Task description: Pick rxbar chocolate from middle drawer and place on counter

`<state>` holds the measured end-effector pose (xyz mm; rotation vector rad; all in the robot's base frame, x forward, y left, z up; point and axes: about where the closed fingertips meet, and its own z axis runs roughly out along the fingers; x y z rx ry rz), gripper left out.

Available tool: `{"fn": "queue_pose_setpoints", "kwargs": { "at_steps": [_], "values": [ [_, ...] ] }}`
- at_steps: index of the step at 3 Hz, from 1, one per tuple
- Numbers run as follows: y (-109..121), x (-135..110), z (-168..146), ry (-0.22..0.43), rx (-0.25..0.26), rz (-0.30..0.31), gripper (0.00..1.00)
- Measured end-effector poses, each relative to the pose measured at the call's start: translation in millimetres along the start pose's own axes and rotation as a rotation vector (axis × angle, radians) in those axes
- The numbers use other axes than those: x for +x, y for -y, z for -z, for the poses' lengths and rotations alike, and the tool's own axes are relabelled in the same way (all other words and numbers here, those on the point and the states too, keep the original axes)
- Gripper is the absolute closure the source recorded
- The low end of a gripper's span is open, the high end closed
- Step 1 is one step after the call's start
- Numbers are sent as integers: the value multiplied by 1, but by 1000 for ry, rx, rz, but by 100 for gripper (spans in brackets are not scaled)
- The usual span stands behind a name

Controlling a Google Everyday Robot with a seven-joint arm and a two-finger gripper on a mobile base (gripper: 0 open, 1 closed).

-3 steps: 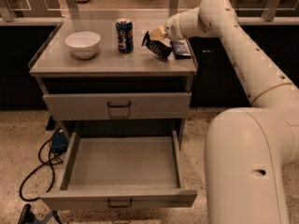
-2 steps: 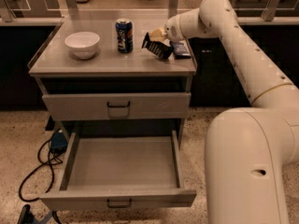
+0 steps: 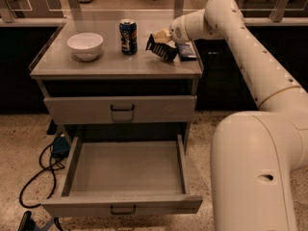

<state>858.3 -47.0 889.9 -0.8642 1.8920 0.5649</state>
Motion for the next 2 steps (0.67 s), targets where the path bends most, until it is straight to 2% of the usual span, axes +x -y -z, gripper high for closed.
{"fn": "queue_pose_setpoints", "kwargs": {
  "at_steps": [2],
  "values": [
    [0,0,0,0,0,0,11]
  ]
}}
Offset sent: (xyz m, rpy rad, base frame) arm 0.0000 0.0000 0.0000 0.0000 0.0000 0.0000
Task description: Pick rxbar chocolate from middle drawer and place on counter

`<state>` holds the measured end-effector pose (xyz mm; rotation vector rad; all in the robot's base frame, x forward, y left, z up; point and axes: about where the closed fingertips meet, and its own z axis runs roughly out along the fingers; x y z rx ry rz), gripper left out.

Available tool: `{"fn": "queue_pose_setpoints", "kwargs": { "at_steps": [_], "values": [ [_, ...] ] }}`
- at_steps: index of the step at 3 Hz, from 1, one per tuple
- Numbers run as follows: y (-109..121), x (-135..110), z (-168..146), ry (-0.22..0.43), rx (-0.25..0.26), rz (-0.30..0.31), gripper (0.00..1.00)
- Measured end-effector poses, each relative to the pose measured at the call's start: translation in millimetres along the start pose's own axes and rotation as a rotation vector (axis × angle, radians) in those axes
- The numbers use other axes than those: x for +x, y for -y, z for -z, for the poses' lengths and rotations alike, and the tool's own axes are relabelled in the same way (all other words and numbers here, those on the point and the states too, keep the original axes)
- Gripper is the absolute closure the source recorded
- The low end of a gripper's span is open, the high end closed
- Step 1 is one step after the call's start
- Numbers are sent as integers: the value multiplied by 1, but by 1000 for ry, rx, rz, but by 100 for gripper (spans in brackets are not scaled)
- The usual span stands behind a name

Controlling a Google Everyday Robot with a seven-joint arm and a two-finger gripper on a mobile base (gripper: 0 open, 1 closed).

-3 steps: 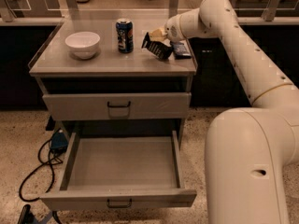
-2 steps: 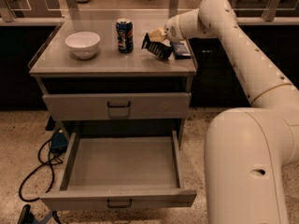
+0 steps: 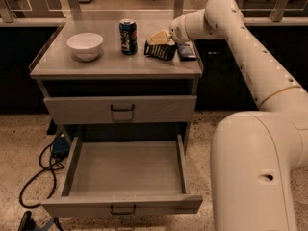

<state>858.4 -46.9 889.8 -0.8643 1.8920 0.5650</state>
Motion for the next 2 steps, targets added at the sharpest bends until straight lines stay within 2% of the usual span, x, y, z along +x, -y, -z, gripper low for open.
{"fn": "queue_pose_setpoints", "kwargs": {
  "at_steps": [1,2],
  "values": [
    [0,0,0,0,0,0,0],
    [0,0,0,0,0,0,0]
  ]
}}
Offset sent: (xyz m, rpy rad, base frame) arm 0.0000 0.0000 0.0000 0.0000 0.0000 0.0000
